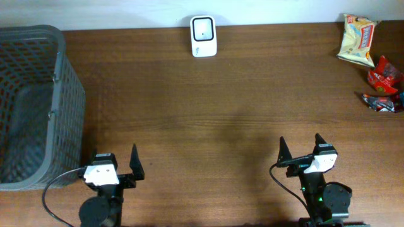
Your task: Scan the item barcode
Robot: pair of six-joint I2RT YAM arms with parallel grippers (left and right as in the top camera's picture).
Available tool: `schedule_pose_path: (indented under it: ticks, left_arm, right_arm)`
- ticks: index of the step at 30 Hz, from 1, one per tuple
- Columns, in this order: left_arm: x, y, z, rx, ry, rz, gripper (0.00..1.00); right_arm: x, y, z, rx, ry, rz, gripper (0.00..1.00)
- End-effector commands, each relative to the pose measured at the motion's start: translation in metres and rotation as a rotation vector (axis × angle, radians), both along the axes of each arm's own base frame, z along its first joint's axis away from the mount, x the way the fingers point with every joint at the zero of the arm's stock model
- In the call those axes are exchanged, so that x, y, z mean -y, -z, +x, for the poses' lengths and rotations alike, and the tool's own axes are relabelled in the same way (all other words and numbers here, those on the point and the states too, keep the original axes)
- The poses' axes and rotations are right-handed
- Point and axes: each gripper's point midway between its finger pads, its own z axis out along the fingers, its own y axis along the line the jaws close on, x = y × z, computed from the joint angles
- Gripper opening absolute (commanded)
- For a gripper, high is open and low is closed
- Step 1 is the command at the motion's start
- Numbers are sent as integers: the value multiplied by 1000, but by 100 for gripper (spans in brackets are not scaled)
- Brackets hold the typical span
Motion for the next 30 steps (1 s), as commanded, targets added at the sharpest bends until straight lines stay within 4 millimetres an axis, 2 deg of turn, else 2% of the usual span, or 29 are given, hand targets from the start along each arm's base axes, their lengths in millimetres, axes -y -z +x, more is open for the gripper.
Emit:
schedule_pose_path:
  ticks: [1,3,5,9,12,15,16,30]
  left_arm:
    - [2,-7,7,96,22,21,99]
    - [2,-17,12,186,26,12,99]
    - [1,-17,15,227,29,11,99]
    - [0,4,21,207,39,15,99]
    - [-5,7,21,197,17,17,99]
    - [-10,37,20,75,-8,21,99]
    - [-9,39,20,66,-3,21,99]
    - [-8,40,20,61,4,42,99]
  right_arm:
    - [-1,3,0,-4,-1,-8,98]
    - [-1,3,0,-4,-1,-8,98]
    - [-1,3,0,-4,-1,-8,98]
    - [-1,3,0,-4,-1,-8,98]
    - [-1,3,0,-4,-1,-8,98]
    - [-1,3,0,-4,-1,-8,98]
    - [-1,3,0,-4,-1,-8,98]
    - [-1,3,0,-4,-1,-8,98]
